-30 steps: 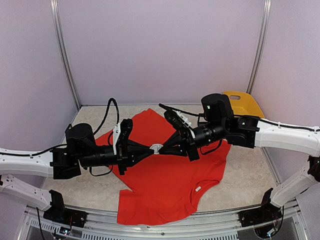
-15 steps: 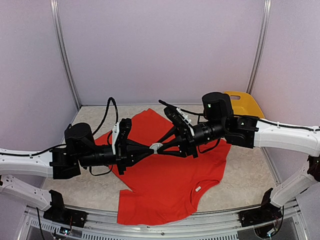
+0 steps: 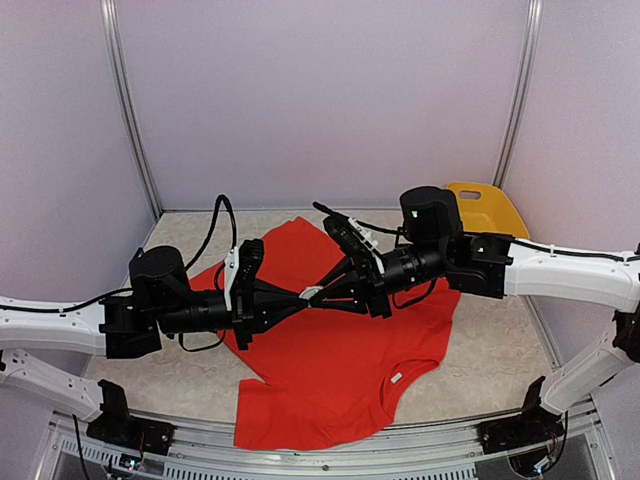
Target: Pin the brooch onto the clothing
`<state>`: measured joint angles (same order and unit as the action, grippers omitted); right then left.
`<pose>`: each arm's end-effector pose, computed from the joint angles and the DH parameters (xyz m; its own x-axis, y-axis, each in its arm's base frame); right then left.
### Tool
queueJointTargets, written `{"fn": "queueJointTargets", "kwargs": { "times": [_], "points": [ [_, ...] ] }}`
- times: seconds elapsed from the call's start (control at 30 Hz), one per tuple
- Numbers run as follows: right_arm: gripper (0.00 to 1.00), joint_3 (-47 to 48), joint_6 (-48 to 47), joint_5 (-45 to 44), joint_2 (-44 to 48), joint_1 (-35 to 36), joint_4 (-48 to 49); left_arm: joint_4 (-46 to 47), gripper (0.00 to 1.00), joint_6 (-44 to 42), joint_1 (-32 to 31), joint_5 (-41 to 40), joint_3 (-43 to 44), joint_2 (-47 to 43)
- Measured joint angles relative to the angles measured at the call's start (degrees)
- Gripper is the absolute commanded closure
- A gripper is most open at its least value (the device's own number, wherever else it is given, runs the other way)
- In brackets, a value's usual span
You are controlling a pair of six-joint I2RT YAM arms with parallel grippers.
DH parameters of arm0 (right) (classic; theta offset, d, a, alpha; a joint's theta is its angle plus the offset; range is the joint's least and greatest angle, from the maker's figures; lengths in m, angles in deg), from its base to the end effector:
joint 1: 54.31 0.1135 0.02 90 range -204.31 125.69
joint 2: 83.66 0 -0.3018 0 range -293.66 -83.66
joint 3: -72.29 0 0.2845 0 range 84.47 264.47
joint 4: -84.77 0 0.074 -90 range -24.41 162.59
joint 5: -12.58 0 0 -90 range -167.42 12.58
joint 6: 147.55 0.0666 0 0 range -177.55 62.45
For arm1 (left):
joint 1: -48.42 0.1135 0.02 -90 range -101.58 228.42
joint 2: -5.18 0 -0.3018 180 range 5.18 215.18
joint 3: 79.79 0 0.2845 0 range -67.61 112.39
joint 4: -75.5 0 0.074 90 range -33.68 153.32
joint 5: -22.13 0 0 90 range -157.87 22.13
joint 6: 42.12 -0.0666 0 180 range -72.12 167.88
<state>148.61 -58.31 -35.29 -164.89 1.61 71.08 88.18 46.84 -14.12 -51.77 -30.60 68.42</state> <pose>0.1728 0.3351 0.3481 -0.1658 -0.2627 -0.9505 -0.9728 -0.1145 0.2014 0.1211 -0.2730 0.3106 0.0068 0.0248 -0.9997 0.9804 0.1966 0.0115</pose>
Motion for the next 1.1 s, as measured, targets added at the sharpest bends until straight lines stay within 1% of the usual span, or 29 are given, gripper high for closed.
{"fn": "queueJointTargets", "kwargs": {
  "times": [0.13,0.33,0.47,0.5,0.53,0.57,0.6,0.63,0.73,0.9,1.03,1.1],
  "points": [
    [0.85,0.0,0.0,-0.7,-0.4,0.1,0.1,-0.3,1.00,-0.6,0.0,-0.5,0.0,0.0],
    [0.96,0.7,-0.1,-1.6,-0.7,0.1,-0.6,-0.5,1.00,-0.7,0.1,-1.5,-0.1,0.0],
    [0.97,1.7,-0.9,-1.7,-1.2,0.3,-1.7,-0.4,1.00,-0.7,0.2,-1.8,-0.5,-0.6],
    [0.93,1.9,-1.1,-1.5,-1.4,0.3,-1.8,-0.4,1.00,-0.7,0.2,-1.7,-0.7,-0.8],
    [0.84,2.1,-1.3,-1.2,-1.6,0.4,-1.9,-0.2,1.00,-0.7,0.2,-1.7,-0.9,-0.9],
    [0.73,2.4,-1.4,-0.9,-1.8,0.4,-2.0,0.0,1.00,-0.7,0.2,-1.7,-1.0,-1.0],
    [0.66,2.6,-1.3,-0.7,-2.0,0.4,-2.1,0.4,1.00,-0.7,0.2,-1.4,-1.2,-1.1],
    [0.62,2.8,-1.2,-0.5,-2.3,0.3,-2.1,0.9,1.00,-0.8,0.2,-1.2,-1.5,-1.3],
    [0.53,2.7,-0.9,0.1,-2.4,0.2,-0.9,3.7,1.00,-0.7,-0.3,-0.4,-2.9,-1.6],
    [0.50,-1.7,1.4,1.4,-1.0,0.1,5.9,11.2,1.00,0.0,-1.7,-0.2,-6.7,-2.9],
    [0.50,-3.4,3.8,2.5,-0.3,0.0,10.2,13.5,1.00,0.2,-2.2,-0.2,-6.9,-3.0],
    [0.49,-3.7,4.9,2.9,-0.3,0.0,11.8,14.2,1.00,0.2,-2.2,-0.2,-6.9,-3.0]
  ]
}}
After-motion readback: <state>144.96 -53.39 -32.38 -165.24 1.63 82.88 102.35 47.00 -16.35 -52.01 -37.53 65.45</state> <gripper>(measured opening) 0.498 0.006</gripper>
